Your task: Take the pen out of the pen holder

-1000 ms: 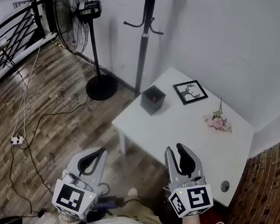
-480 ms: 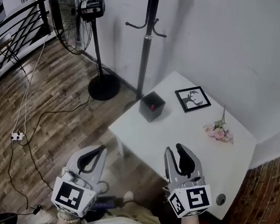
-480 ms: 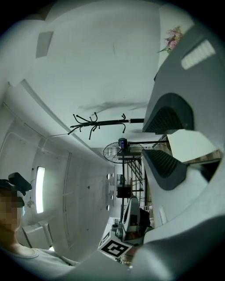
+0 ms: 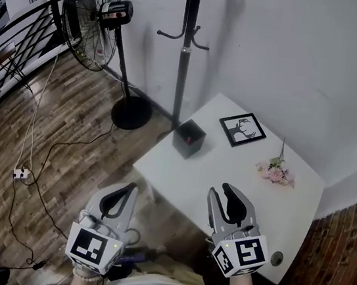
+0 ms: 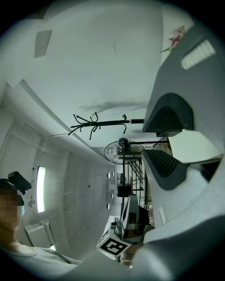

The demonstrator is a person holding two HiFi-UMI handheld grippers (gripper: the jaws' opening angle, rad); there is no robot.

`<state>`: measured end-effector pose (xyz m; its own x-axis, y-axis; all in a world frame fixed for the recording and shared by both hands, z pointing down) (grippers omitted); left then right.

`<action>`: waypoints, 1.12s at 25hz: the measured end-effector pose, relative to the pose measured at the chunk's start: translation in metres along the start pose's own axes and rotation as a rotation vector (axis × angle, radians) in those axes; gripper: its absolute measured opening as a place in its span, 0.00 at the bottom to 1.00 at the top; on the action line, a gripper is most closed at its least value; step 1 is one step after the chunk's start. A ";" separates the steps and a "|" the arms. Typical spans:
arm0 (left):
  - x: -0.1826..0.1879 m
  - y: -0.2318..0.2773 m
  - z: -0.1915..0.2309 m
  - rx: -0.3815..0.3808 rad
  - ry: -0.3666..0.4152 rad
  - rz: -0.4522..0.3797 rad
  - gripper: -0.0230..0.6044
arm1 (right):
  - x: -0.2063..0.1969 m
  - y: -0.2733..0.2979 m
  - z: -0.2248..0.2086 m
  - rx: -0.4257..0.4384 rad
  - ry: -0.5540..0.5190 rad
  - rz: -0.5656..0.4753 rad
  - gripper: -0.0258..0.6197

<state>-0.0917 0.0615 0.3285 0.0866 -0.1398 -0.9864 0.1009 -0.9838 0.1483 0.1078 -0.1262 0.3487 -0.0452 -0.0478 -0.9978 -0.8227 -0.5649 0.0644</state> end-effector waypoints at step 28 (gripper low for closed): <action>-0.005 0.028 0.051 -0.015 0.014 0.001 0.03 | -0.002 0.061 0.000 -0.029 -0.027 0.011 0.21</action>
<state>-0.1399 0.0289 0.3335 0.1006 -0.1393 -0.9851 0.1153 -0.9818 0.1506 0.0577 -0.1612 0.3542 -0.0702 -0.0321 -0.9970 -0.8055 -0.5877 0.0756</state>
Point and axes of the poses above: the fingertips, and each gripper's own axes: y forward along the fingers, z to its left, x out of its top, the point moved 10 cm from there along -y, backward along the fingers, and after that the axes turned 14 degrees about -x, right-handed, at the moved point
